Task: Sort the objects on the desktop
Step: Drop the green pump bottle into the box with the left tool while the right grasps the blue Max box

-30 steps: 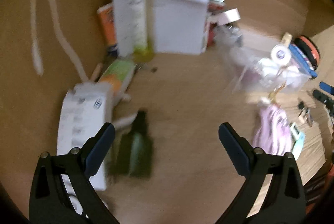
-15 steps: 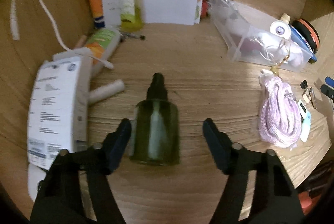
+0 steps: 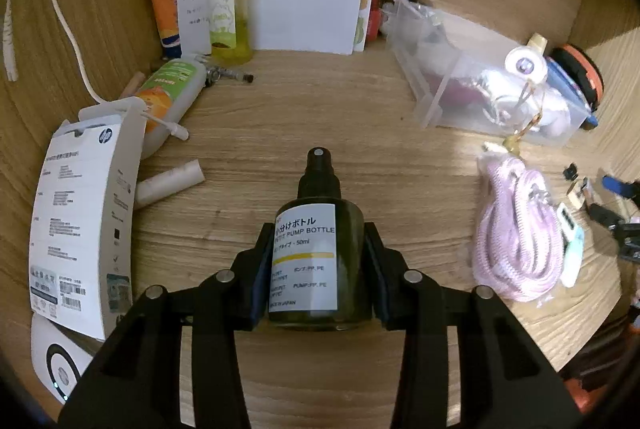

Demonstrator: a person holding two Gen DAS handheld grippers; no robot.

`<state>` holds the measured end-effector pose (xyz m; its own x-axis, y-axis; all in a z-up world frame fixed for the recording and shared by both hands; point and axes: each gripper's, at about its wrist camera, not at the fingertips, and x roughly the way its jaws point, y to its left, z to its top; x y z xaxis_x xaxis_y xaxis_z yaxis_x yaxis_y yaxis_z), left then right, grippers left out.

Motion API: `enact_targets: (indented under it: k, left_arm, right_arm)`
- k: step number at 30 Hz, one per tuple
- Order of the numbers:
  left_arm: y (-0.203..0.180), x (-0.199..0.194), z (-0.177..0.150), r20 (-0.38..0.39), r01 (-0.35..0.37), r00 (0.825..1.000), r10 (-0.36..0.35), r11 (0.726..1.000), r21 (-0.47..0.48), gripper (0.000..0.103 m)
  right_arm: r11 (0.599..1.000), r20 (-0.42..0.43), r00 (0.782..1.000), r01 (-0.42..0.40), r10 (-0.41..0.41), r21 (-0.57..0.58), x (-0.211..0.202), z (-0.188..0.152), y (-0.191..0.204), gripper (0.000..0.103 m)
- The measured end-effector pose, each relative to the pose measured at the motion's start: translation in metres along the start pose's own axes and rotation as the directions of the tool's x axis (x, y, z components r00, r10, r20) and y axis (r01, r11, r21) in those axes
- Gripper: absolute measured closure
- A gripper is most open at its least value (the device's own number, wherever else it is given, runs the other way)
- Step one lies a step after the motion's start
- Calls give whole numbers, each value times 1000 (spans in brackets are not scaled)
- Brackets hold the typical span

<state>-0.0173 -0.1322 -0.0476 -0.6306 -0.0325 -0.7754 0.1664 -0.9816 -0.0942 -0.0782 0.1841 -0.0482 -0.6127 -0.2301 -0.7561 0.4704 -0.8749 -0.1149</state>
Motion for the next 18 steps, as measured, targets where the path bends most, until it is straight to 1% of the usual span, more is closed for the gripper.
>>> enact_targets:
  k: [1,2,4,7,9,11,12,14,15,17,18]
  left_arm:
    - [-1,-2,1,7,4,1000,-4,1000,-3,62]
    - [-1,-5,3,19,10,1000,-10,1000,-7,62]
    - [-4,-12,10,48,27,999,-26,1000,-5,62]
    - [-11,-17,22,84,35,996,-36,999,16,62]
    - [-16,-20,33,104,39,994,-41,999,30,62]
    - [-22,-22,47,124,50,991,-55,998,43,62]
    - [-25,-23,53,132,56,989,-62,997,48,62]
    - [-32,-24,65,148,70,986,-78,996,61,62]
    - [-37,-24,72,155,78,984,-88,995,68,62]
    - [-46,-22,84,161,95,981,-107,992,84,62]
    - [-52,-20,91,164,100,980,-114,991,91,62]
  right_arm:
    - [1000,-5,1000,3,-4,-5,2,0,1,30]
    - [1000,-13,1000,5,-6,-8,4,1,2,36]
    - [1000,-30,1000,6,-6,5,9,2,-1,40]
    - [999,-43,999,-22,23,41,12,3,-9,40]
    - [998,-46,998,-28,30,51,12,3,-12,44]
    - [998,-52,997,-46,48,53,12,3,-14,52]
    - [997,-57,996,-59,62,55,13,2,-15,54]
    - [994,-59,994,-93,97,63,13,1,-18,63]
    - [992,-59,992,-110,114,66,13,0,-18,65]
    - [991,-64,990,-120,124,62,14,-1,-18,77]
    - [991,-65,991,-117,121,59,15,-1,-18,78]
